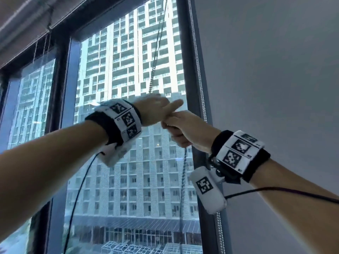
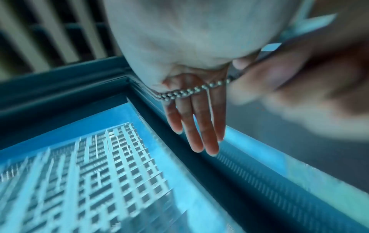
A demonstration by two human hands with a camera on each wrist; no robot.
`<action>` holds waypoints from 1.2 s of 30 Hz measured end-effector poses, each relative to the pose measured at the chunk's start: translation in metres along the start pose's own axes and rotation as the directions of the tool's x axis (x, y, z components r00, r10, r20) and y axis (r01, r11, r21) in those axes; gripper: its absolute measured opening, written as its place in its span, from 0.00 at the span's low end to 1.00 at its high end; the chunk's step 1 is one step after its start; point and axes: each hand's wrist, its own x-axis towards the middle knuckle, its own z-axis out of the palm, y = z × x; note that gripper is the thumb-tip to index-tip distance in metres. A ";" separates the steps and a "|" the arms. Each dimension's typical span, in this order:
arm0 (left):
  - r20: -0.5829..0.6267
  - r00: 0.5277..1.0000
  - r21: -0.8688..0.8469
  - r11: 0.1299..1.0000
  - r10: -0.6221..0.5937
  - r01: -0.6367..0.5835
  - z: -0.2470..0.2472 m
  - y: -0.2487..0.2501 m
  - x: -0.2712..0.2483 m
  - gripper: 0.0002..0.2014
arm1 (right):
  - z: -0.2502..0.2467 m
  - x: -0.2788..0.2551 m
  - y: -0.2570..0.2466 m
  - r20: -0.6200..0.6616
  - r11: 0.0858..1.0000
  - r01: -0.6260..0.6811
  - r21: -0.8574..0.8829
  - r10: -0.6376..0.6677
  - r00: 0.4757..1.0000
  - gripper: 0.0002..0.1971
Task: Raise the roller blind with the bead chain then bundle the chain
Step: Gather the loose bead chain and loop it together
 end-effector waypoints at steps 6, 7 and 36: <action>0.221 0.975 0.289 0.954 0.011 -0.076 0.005 -0.022 -0.024 0.52 | -0.032 -0.024 -0.001 -0.012 0.865 0.037 -0.501 -0.049 0.999 0.13; 0.194 0.981 0.240 0.969 0.018 -0.065 0.000 -0.020 -0.026 0.51 | -0.035 -0.020 -0.004 -0.062 0.853 0.058 -0.519 -0.105 0.992 0.14; 0.014 0.985 -0.987 -0.161 -0.174 -0.014 -0.055 0.005 0.002 0.51 | -0.017 0.005 -0.075 -0.205 0.633 0.050 -0.773 -0.324 0.924 0.17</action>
